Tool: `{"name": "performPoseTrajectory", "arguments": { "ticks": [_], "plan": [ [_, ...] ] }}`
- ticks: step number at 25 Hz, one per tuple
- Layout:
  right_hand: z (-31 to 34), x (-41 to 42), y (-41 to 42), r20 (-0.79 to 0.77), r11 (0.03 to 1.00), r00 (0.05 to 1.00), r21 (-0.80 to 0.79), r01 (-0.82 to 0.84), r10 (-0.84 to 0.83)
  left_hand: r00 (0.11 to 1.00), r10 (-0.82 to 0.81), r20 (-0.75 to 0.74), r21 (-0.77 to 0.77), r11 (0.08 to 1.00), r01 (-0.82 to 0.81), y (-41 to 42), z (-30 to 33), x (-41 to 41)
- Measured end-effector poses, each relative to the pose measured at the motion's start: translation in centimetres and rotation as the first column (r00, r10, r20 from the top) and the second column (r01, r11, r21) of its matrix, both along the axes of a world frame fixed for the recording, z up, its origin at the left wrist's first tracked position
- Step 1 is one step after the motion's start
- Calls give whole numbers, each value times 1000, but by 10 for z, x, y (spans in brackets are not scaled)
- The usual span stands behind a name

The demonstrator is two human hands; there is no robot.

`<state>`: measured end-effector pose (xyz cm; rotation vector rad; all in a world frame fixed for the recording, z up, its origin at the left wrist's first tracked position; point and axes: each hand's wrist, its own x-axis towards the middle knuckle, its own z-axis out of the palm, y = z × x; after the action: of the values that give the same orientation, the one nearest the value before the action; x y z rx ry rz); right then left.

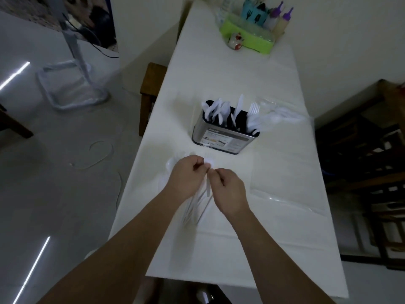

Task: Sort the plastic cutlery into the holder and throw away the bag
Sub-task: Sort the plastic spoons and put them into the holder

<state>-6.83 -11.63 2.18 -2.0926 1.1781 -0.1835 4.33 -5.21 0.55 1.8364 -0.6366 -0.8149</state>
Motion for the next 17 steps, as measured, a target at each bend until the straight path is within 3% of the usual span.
{"name": "performPoseTrajectory", "arguments": {
  "ticks": [3, 6, 9, 11, 13, 15, 17],
  "plan": [
    [30, -1, -30, 127, 989, 985, -80, 128, -117, 997, -70, 41, -41, 997, 72, -23, 17, 0],
    [52, -2, -63, 180, 991, 983, -120, 58, -36, 987, -149, 65, -113, 981, 155, -45, 23, -1],
    [71, -6, -96, 142, 949, 990, -314, 23, 23, 962, -118, 246, -95, 985, 145, -66, 30, -6],
    [88, -13, -122, 157, 887, 987, -448, 113, -46, 864, -39, 502, -121, 986, 115, -78, 30, -8],
    [103, -20, -145, 186, 835, 973, -508, 213, -135, 693, -85, 716, -49, 984, 171, -87, 19, -9],
    [110, -23, -160, 212, 821, 964, -515, 248, -158, 594, -214, 775, 110, 972, 207, -95, 7, -10],
    [107, -21, -167, 208, 800, 970, -556, 223, -127, 568, -291, 770, 207, 956, 209, -98, 2, -11]
  ]
}}
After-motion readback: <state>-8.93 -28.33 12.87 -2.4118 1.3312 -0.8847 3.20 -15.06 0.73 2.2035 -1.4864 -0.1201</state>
